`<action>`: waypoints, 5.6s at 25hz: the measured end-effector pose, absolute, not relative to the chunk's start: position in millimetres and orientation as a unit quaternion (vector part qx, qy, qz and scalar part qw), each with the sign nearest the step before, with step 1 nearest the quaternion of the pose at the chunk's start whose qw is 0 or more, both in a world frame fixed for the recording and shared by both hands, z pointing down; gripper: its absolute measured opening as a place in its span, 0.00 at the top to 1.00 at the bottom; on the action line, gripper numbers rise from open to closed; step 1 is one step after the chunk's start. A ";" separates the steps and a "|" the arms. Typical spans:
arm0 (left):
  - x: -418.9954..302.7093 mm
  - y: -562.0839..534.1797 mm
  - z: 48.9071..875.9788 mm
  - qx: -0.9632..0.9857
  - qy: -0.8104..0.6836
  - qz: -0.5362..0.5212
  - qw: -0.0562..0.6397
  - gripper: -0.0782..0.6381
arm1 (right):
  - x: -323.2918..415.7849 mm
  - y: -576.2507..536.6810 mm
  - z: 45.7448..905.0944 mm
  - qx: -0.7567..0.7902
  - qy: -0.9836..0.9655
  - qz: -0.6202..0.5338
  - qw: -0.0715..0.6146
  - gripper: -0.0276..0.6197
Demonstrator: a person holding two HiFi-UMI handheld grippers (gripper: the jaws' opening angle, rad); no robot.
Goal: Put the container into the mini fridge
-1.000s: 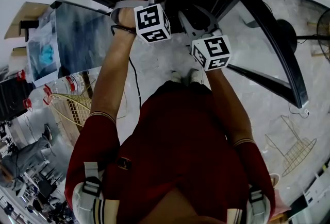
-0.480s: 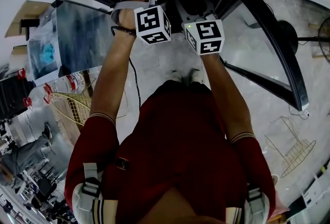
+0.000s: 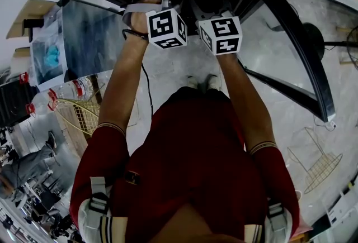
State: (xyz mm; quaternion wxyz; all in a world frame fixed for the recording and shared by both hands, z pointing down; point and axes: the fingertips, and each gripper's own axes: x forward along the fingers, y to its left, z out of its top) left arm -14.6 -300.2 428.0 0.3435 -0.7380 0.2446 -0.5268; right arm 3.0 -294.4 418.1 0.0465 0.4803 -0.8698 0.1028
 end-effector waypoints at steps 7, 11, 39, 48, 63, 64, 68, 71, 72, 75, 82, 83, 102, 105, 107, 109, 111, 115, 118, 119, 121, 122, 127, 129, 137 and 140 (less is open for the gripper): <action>-14.5 -300.0 421.3 -0.744 0.269 -0.500 0.353 0.65 | 4.1 -300.0 415.5 0.481 -0.869 0.108 0.038 0.72; -15.3 -299.2 415.7 -0.746 0.288 -0.481 0.359 0.64 | 4.1 -303.3 414.5 0.482 -0.869 0.112 0.033 0.72; -50.9 -253.5 350.6 -0.855 0.489 -0.125 0.119 0.67 | -3.4 -319.1 416.3 0.480 -0.869 0.117 0.032 0.72; -62.7 -236.8 332.9 -0.869 0.493 -0.032 0.038 0.80 | -8.5 -328.2 415.5 0.481 -0.868 0.119 0.033 0.72; -84.2 -226.2 332.3 -0.863 0.504 -0.028 0.026 0.88 | -12.7 -335.1 417.7 0.485 -0.866 0.116 0.037 0.72; -85.3 -225.4 332.6 -0.863 0.504 -0.028 0.025 0.88 | -13.0 -335.4 418.0 0.485 -0.866 0.116 0.038 0.72; -88.7 -222.3 330.7 -0.863 0.505 -0.026 0.026 0.88 | -13.1 -334.9 418.2 0.485 -0.866 0.114 0.042 0.72; -89.9 -220.2 329.2 -0.863 0.504 -0.025 0.025 0.88 | -11.1 -330.8 417.7 0.485 -0.866 0.110 0.043 0.72; -90.4 -219.7 329.0 -0.863 0.504 -0.024 0.025 0.88 | -10.4 -329.0 417.8 0.486 -0.866 0.109 0.044 0.72; -91.1 -218.1 329.1 -0.864 0.502 -0.022 0.025 0.88 | -7.9 -322.2 417.1 0.486 -0.866 0.107 0.044 0.72; -90.5 -210.0 326.5 -0.868 0.495 -0.017 0.025 0.88 | -5.9 -289.2 404.3 0.473 -0.875 0.096 0.032 0.73; -90.7 -208.8 325.9 -0.868 0.495 -0.016 0.025 0.88 | -6.6 -283.2 401.4 0.470 -0.877 0.094 0.028 0.74; -83.1 -174.9 318.5 -0.875 0.484 0.005 0.029 0.88 | -2.0 -185.5 326.5 0.439 -0.896 0.042 -0.047 0.94; -80.7 -167.8 314.7 -0.875 0.483 0.010 0.031 0.88 | 0.2 -174.9 323.1 0.439 -0.896 0.040 -0.051 0.95; -78.5 -163.1 312.2 -0.875 0.482 0.012 0.035 0.88 | 1.3 -168.3 320.1 0.438 -0.897 0.036 -0.056 0.96; -77.1 -159.2 309.8 -0.876 0.481 0.014 0.038 0.88 | 2.0 -162.9 316.7 0.438 -0.896 0.031 -0.059 0.96; -76.3 -155.8 308.0 -0.876 0.480 0.017 0.038 0.88 | 2.3 -158.6 313.8 0.439 -0.896 0.026 -0.062 0.96; -73.2 -149.7 304.6 -0.876 0.479 0.023 0.040 0.88 | 3.0 -151.1 309.7 0.438 -0.896 0.017 -0.065 0.96; -71.0 -147.7 301.6 -0.877 0.478 0.028 0.042 0.88 | 3.3 -147.8 307.6 0.435 -0.898 0.013 -0.067 0.96; -70.4 -147.4 301.2 -0.877 0.478 0.028 0.042 0.88 | 3.6 -147.2 307.0 0.435 -0.898 0.012 -0.067 0.96; -69.5 -146.9 300.9 -0.877 0.477 0.028 0.042 0.88 | 3.8 -146.0 306.4 0.434 -0.898 0.010 -0.067 0.96; -69.0 -146.5 300.9 -0.878 0.477 0.028 0.042 0.88 | 3.8 -145.5 306.3 0.434 -0.899 0.009 -0.066 0.96; -65.5 -144.4 300.5 -0.880 0.473 0.027 0.042 0.88 | 6.3 -143.3 305.8 0.435 -0.898 0.009 -0.068 0.96; -64.3 -144.0 300.8 -0.880 0.473 0.027 0.041 0.88 | 7.5 -142.7 305.9 0.435 -0.898 0.009 -0.068 0.96; -61.0 -144.6 300.3 -0.881 0.470 0.029 0.041 0.88 | 10.6 -142.7 306.9 0.436 -0.897 0.008 -0.068 0.96; -60.1 -145.3 301.3 -0.881 0.470 0.030 0.041 0.88 | 11.8 -143.2 307.5 0.437 -0.897 0.006 -0.066 0.96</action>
